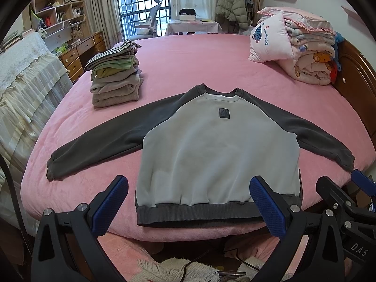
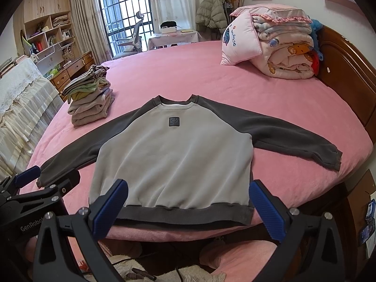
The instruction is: Fold small clothes
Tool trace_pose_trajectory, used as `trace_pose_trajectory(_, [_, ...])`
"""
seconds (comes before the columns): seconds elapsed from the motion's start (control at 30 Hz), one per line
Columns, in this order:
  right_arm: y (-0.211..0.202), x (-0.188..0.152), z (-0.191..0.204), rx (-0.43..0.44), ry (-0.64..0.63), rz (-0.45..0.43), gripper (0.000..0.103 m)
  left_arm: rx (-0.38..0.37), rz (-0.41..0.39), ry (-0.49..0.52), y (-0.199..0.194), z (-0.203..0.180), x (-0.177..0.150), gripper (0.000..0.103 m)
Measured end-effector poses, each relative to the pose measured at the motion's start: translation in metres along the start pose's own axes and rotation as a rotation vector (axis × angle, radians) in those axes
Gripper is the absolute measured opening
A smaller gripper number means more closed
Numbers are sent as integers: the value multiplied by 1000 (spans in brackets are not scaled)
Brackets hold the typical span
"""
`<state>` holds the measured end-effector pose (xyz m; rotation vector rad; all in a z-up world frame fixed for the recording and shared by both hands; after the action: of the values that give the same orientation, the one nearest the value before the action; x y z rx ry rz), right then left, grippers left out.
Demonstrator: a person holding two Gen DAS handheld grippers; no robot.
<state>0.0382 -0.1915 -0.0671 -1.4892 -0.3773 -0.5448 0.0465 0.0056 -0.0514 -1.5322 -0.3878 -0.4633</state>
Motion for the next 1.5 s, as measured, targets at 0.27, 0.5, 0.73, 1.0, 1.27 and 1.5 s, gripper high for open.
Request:
trace_pose_trajectory(0.27, [0,0,0,2,3,2,103,1,2,-2,0,0,0,103])
trace_pose_trajectory(0.5, [-1,1,0,3,2,3,103,1,1,-3,-1,0,-1,103])
trace_pose_trajectory(0.73, [-1,1,-1,5,4,5,103,1,0,-2,-1,-1,-1,103])
trace_pose_trajectory(1.0, [1,-1,1,10,16,12,103,-19,13,12,1,-5,-5,102])
trace_pose_trajectory(1.27, [-6,-1,-28,16,93,-12,103,-109,33,36,5,-24,4,101])
trace_pose_trajectory(1.5, [-28,11,-61,-42,124,-113,103,-167,-101,21,-21,-42,46,101])
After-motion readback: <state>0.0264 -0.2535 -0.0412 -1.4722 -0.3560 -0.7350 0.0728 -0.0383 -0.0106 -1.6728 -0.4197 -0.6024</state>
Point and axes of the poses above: each gripper's, at about its wrist camera, not at the fingertips, and y roughly the way its jaws point, z to its left, x to its top, the point moved 6 cm from there along y, roughly the way its jaws point, and after that the axes turned 7 degrees about z, right-handed, at the moved point
